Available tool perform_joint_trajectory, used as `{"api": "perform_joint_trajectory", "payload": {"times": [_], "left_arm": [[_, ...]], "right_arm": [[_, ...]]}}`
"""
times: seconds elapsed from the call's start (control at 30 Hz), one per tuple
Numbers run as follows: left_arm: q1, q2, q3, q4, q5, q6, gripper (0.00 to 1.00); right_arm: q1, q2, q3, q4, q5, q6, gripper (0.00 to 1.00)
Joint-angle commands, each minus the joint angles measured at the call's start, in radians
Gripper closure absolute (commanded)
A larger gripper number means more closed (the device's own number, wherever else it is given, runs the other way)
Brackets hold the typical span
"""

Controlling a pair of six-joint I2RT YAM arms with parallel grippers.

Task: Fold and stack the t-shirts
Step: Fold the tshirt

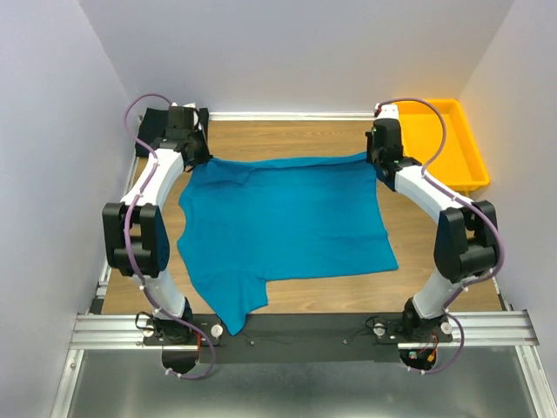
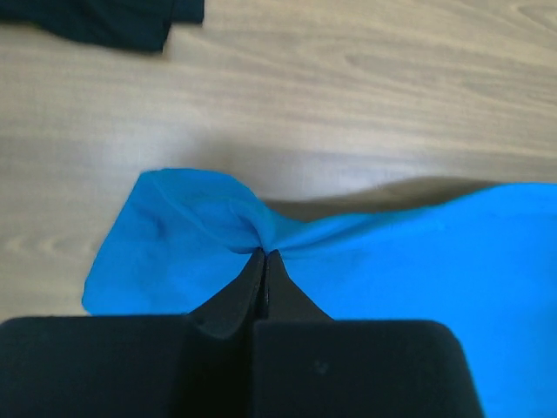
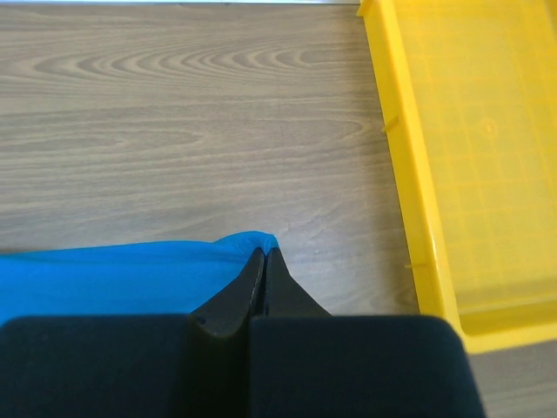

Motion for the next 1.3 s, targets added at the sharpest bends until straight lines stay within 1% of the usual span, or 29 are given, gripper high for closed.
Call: {"api": "perform_joint_trajectory", "payload": {"times": [0.0, 0.1, 0.27, 0.43, 0.6, 0.67, 0.7, 0.73, 0.83, 0.93, 1.03, 1.07, 1.17, 1.23, 1.27], "left_arm": [[0.010, -0.104, -0.066, -0.083, 0.050, -0.046, 1.00], [0.016, -0.159, -0.094, -0.124, 0.073, -0.050, 1.00], [0.021, -0.228, -0.129, -0.153, 0.113, -0.056, 1.00], [0.033, -0.303, -0.218, -0.172, 0.194, -0.070, 1.00], [0.041, -0.362, -0.287, -0.196, 0.198, -0.075, 1.00], [0.042, -0.383, -0.333, -0.195, 0.201, -0.083, 1.00], [0.044, -0.391, -0.371, -0.190, 0.216, -0.089, 1.00], [0.047, -0.394, -0.372, -0.186, 0.233, -0.089, 1.00], [0.050, -0.416, -0.436, -0.158, 0.286, -0.110, 1.00], [0.050, -0.423, -0.480, -0.144, 0.268, -0.125, 1.00], [0.050, -0.426, -0.526, -0.127, 0.283, -0.132, 1.00], [0.074, -0.428, -0.536, -0.121, 0.285, -0.135, 1.00], [0.078, -0.434, -0.577, -0.107, 0.265, -0.144, 1.00], [0.079, -0.433, -0.608, -0.101, 0.242, -0.147, 0.96], [0.081, -0.434, -0.622, -0.097, 0.233, -0.149, 0.91]], "right_arm": [[-0.010, -0.076, -0.019, -0.116, -0.027, 0.088, 0.99], [-0.010, -0.108, -0.025, -0.180, -0.047, 0.120, 0.99], [-0.010, -0.154, -0.047, -0.231, -0.052, 0.137, 0.99], [-0.010, -0.208, -0.090, -0.280, -0.038, 0.142, 1.00], [-0.010, -0.241, -0.139, -0.292, -0.025, 0.143, 0.99], [-0.010, -0.241, -0.163, -0.295, -0.032, 0.151, 0.99], [-0.010, -0.235, -0.177, -0.300, -0.036, 0.160, 0.99], [-0.010, -0.235, -0.177, -0.303, -0.039, 0.160, 0.99], [-0.010, -0.223, -0.198, -0.309, -0.041, 0.180, 0.99], [-0.012, -0.196, -0.208, -0.314, -0.032, 0.196, 0.99], [-0.010, -0.163, -0.212, -0.323, -0.044, 0.219, 0.99], [-0.010, -0.154, -0.212, -0.325, -0.044, 0.234, 0.98], [-0.010, -0.119, -0.203, -0.352, -0.070, 0.254, 0.96], [-0.010, -0.100, -0.194, -0.377, -0.091, 0.274, 0.93], [-0.010, -0.090, -0.192, -0.384, -0.097, 0.287, 0.90]]}}
